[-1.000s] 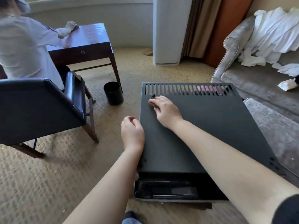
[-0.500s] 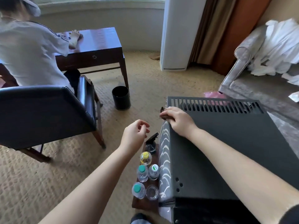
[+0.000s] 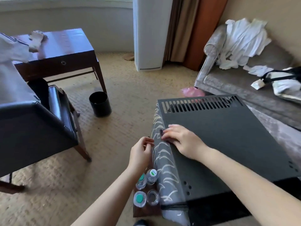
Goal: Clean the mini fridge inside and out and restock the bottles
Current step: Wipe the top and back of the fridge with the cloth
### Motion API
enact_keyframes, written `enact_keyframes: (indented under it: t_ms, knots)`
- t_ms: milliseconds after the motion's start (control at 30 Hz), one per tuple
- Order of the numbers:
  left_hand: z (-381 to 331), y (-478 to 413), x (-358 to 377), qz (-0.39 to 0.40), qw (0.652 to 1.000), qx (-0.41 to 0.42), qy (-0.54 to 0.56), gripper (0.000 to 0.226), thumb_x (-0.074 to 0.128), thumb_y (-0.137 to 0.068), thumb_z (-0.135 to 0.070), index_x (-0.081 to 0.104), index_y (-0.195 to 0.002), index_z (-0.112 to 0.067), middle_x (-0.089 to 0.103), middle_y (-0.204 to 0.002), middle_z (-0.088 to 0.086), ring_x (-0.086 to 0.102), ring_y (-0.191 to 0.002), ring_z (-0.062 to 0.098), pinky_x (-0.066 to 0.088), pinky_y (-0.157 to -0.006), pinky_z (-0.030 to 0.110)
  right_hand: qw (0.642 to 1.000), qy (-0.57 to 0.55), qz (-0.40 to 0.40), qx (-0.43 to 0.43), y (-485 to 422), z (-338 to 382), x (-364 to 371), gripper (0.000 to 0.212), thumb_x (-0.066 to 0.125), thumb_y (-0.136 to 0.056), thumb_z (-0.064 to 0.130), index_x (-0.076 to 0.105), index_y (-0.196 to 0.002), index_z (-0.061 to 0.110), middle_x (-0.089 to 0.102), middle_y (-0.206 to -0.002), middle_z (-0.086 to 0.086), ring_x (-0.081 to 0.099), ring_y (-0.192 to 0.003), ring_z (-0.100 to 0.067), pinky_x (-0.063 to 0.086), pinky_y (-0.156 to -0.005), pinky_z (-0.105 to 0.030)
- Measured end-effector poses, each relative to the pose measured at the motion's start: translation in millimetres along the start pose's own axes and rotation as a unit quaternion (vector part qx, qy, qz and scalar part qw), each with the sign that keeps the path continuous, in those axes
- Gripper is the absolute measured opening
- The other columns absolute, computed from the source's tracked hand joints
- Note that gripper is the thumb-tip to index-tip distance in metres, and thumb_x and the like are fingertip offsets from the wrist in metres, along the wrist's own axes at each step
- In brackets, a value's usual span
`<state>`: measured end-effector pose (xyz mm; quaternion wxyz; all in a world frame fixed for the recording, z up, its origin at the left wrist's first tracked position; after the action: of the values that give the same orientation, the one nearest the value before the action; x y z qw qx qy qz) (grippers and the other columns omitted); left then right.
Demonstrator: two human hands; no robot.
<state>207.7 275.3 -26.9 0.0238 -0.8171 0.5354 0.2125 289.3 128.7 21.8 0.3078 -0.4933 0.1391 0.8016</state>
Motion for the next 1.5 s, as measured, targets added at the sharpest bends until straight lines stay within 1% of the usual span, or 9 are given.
enact_keyframes:
  t_ms: [167,267,567,733,867,1033,1167,1267,1500]
  knots:
    - [13.8,1.4,-36.3,-0.028,1.0,0.006,-0.013,0.028,0.049,-0.091,-0.007,0.062,-0.082,-0.03,0.07,-0.08,-0.011,0.066,-0.079,0.01,0.053,-0.076,0.033,0.993,0.017,-0.07,0.097,-110.1,-36.9,-7.3,0.03,0.053,-0.088,0.001,0.072,-0.1,0.02,0.068,-0.109,0.004,0.051,-0.113,-0.022,0.041,-0.099,-0.033]
    - [21.1,-0.2,-51.5,-0.048,0.999,0.002,-0.012,0.028,0.05,-0.091,-0.007,0.062,-0.081,-0.031,0.07,-0.081,-0.011,0.066,-0.082,0.012,0.053,-0.077,0.034,0.985,0.019,-0.098,0.14,-119.1,-34.3,-3.9,0.034,0.049,-0.087,-0.001,0.072,-0.101,0.021,0.067,-0.112,0.005,0.046,-0.115,-0.02,0.039,-0.097,-0.028]
    - [-57.0,-1.4,27.2,-0.071,0.986,0.15,-0.031,0.016,0.051,-0.09,-0.007,0.064,-0.096,-0.013,0.067,-0.096,-0.001,0.059,-0.096,0.02,0.041,-0.085,0.028,0.996,-0.05,-0.059,0.052,74.3,43.6,17.2,0.036,0.049,-0.084,0.003,0.069,-0.109,0.02,0.062,-0.121,0.006,0.047,-0.121,-0.016,0.034,-0.108,-0.024]
    - [-86.7,27.1,122.3,-0.013,0.953,0.216,-0.212,0.014,0.057,-0.083,-0.014,0.062,-0.095,-0.018,0.065,-0.103,-0.002,0.05,-0.118,0.024,0.014,-0.11,0.061,0.967,-0.016,-0.187,0.175,164.9,-39.7,-33.1,0.029,0.058,-0.089,0.006,0.07,-0.109,0.022,0.059,-0.12,0.015,0.049,-0.119,-0.011,0.035,-0.107,-0.023]
    - [-103.1,44.3,175.3,0.02,0.916,0.273,-0.293,0.015,0.062,-0.079,-0.011,0.061,-0.094,-0.015,0.064,-0.105,0.001,0.047,-0.125,0.03,0.01,-0.112,0.062,0.909,0.051,-0.296,0.288,228.2,-127.1,-91.8,0.021,0.059,-0.087,0.007,0.072,-0.101,0.014,0.065,-0.109,0.004,0.053,-0.108,-0.015,0.032,-0.099,-0.013]
    - [-127.4,50.2,231.0,0.029,0.899,0.316,-0.303,0.02,0.064,-0.079,-0.009,0.063,-0.099,-0.009,0.063,-0.111,0.007,0.051,-0.12,0.034,0.022,-0.111,0.057,0.86,0.036,-0.329,0.388,270.5,-212.7,-132.3,0.027,0.057,-0.087,-0.006,0.07,-0.103,0.01,0.066,-0.109,-0.004,0.059,-0.104,-0.026,0.034,-0.088,-0.013]
    - [-140.8,56.0,277.1,0.037,0.893,0.319,-0.317,0.023,0.053,-0.087,-0.017,0.061,-0.106,-0.009,0.059,-0.12,0.008,0.048,-0.121,0.033,0.031,-0.109,0.052,0.875,-0.039,-0.318,0.364,279.1,-218.7,-138.5,0.029,0.057,-0.088,-0.004,0.07,-0.108,0.012,0.064,-0.113,0.001,0.057,-0.103,-0.013,0.029,-0.085,0.002]
    - [-144.1,57.5,289.4,0.023,0.872,0.33,-0.361,0.036,0.037,-0.087,-0.028,0.059,-0.109,-0.009,0.058,-0.121,0.007,0.047,-0.117,0.031,0.037,-0.104,0.044,0.909,-0.031,-0.298,0.288,308.4,-198.0,-133.8,0.028,0.062,-0.084,0.0,0.072,-0.105,0.015,0.065,-0.113,0.002,0.053,-0.107,-0.01,0.028,-0.095,-0.002]
    - [-149.2,61.6,287.6,0.004,0.875,0.312,-0.371,0.03,0.05,-0.088,-0.025,0.058,-0.114,-0.013,0.057,-0.124,0.001,0.043,-0.121,0.023,0.039,-0.102,0.038,0.939,-0.034,-0.299,0.165,399.4,-169.5,-116.9,0.026,0.051,-0.09,0.015,0.074,-0.104,0.016,0.063,-0.121,0.004,0.049,-0.125,-0.013,0.034,-0.109,-0.023]
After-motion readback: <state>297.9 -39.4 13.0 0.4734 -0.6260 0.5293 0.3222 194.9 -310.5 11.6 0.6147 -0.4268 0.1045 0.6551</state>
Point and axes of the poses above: each hand's wrist, its own y-axis away from the middle knuckle, its own x-axis out of the palm, z = x × y, the point moved 7 cm from there along -y, towards the middle knuckle
